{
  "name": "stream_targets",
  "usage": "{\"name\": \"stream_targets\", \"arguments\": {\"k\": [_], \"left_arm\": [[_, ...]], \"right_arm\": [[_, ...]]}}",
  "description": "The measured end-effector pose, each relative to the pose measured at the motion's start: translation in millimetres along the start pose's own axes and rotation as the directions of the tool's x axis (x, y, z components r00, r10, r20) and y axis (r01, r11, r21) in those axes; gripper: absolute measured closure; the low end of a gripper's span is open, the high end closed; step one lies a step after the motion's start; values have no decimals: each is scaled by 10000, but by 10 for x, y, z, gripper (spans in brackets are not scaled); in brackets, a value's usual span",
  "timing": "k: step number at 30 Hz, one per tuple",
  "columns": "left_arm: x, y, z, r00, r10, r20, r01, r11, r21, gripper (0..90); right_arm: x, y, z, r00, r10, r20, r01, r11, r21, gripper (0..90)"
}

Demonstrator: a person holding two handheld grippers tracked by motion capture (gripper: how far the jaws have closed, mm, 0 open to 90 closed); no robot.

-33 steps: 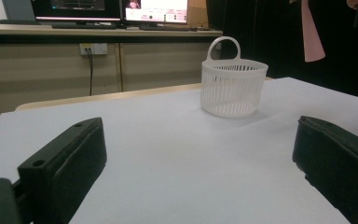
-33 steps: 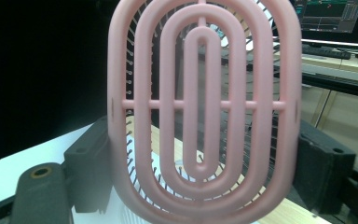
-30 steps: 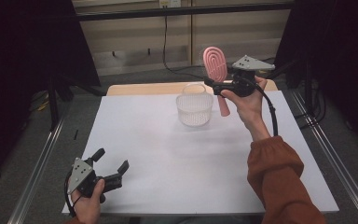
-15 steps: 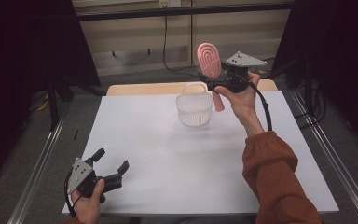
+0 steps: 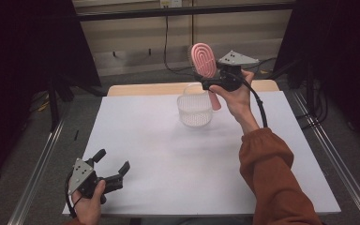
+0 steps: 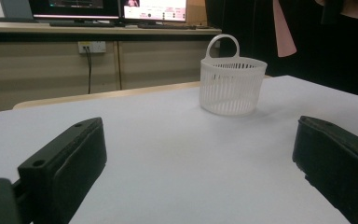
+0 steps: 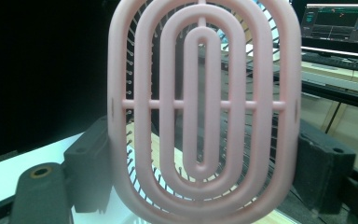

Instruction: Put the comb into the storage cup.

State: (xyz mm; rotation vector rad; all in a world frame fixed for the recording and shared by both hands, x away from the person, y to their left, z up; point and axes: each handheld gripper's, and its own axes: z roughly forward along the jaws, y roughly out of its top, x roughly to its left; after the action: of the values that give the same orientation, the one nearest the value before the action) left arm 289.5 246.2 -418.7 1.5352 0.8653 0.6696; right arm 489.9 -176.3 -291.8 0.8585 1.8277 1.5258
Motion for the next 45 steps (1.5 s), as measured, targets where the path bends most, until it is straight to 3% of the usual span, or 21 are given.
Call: {"name": "stream_targets", "arguments": {"k": [18, 23, 33, 45], "left_arm": [[5, -8, 10, 10000, -45, 47, 45, 10000, 55, 29], [5, -11, 12, 10000, -39, 44, 39, 10000, 61, 29], [2, -11, 8, 10000, -40, 53, 40, 10000, 50, 29], [13, -11, -1, 10000, -32, 85, 32, 10000, 81, 29]], "right_arm": [[-19, 15, 260, 9993, 36, 361, -26, 9996, -285, 191], [-50, -44, 331, 9989, 256, 386, -246, 9994, -253, 191], [-79, -152, 426, 9982, 116, 590, -116, 9999, 3, 191], [-105, -293, 506, 9978, 329, 575, -338, 9993, 151, 191]]}}
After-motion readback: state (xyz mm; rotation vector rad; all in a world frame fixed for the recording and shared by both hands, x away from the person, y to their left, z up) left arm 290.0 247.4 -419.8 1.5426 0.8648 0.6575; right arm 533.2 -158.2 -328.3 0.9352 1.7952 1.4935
